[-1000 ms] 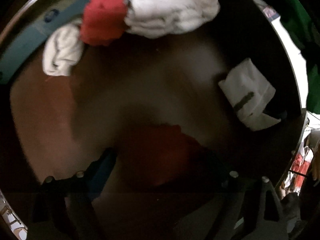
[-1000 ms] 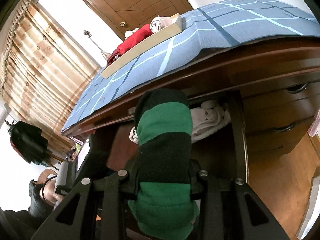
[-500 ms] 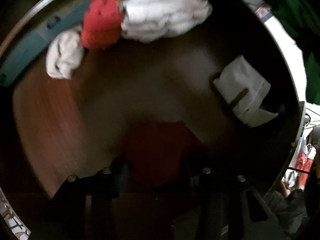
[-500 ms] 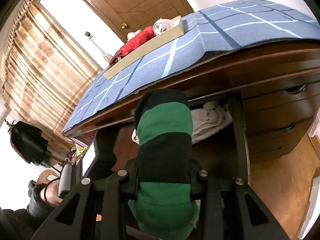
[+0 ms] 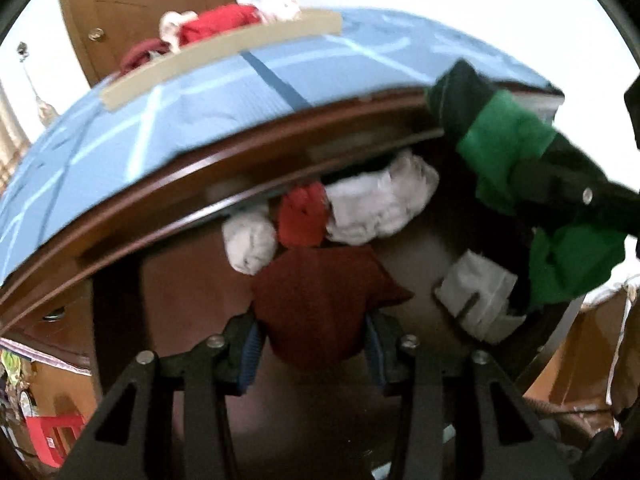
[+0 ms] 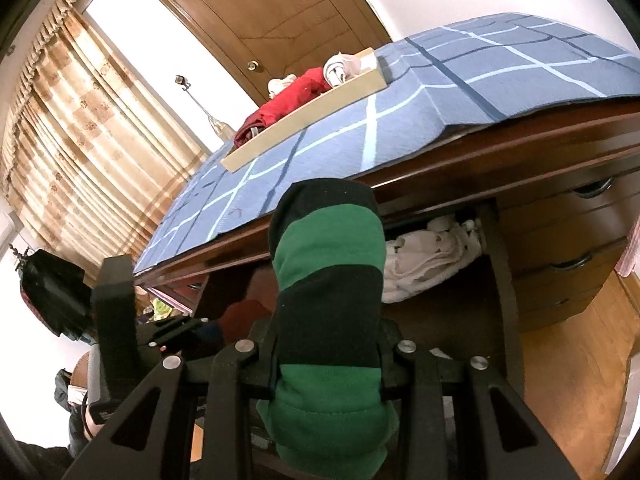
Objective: Take underwear out of drawer
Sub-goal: 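Lift the striped sock and dark red garment out of the drawer with both tools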
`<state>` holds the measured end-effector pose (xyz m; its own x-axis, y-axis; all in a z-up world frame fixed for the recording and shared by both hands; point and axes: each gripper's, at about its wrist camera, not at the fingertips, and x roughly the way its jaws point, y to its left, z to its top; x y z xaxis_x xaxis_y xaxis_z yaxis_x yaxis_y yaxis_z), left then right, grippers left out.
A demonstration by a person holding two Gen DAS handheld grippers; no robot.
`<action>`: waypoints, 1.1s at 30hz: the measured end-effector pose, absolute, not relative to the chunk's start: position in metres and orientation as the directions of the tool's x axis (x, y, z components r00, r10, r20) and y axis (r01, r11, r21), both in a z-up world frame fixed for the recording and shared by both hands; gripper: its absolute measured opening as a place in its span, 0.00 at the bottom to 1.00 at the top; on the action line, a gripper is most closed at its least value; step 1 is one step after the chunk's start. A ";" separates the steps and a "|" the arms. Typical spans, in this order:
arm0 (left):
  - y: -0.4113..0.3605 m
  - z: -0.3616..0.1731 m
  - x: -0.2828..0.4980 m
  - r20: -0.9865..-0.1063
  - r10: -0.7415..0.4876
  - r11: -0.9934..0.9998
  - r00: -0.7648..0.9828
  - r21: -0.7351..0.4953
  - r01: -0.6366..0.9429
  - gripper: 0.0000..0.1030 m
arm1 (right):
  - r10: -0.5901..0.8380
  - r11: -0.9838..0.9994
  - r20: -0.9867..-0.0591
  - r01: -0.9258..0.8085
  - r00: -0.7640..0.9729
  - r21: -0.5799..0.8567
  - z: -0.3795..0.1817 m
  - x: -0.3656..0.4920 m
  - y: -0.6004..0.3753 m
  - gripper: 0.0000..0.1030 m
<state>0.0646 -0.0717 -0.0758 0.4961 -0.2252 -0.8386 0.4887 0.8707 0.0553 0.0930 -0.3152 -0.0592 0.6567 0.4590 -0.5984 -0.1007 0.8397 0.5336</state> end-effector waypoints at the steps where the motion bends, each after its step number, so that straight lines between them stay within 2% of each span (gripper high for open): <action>1: -0.073 -0.070 0.051 -0.830 -0.229 0.876 0.509 0.052 0.479 0.42 | 0.459 0.839 -0.594 -0.101 0.660 0.535 -0.058 0.092 -0.313 0.34; 19: -0.035 -0.018 0.047 -0.680 -0.292 0.915 0.672 0.005 0.403 0.42 | 0.478 0.820 -0.514 -0.152 0.713 0.551 -0.026 0.089 -0.280 0.34; 33: -0.033 -0.003 0.065 -0.647 -0.306 0.923 0.698 -0.021 0.385 0.42 | 0.456 0.820 -0.466 -0.155 0.758 0.551 -0.010 0.103 -0.273 0.34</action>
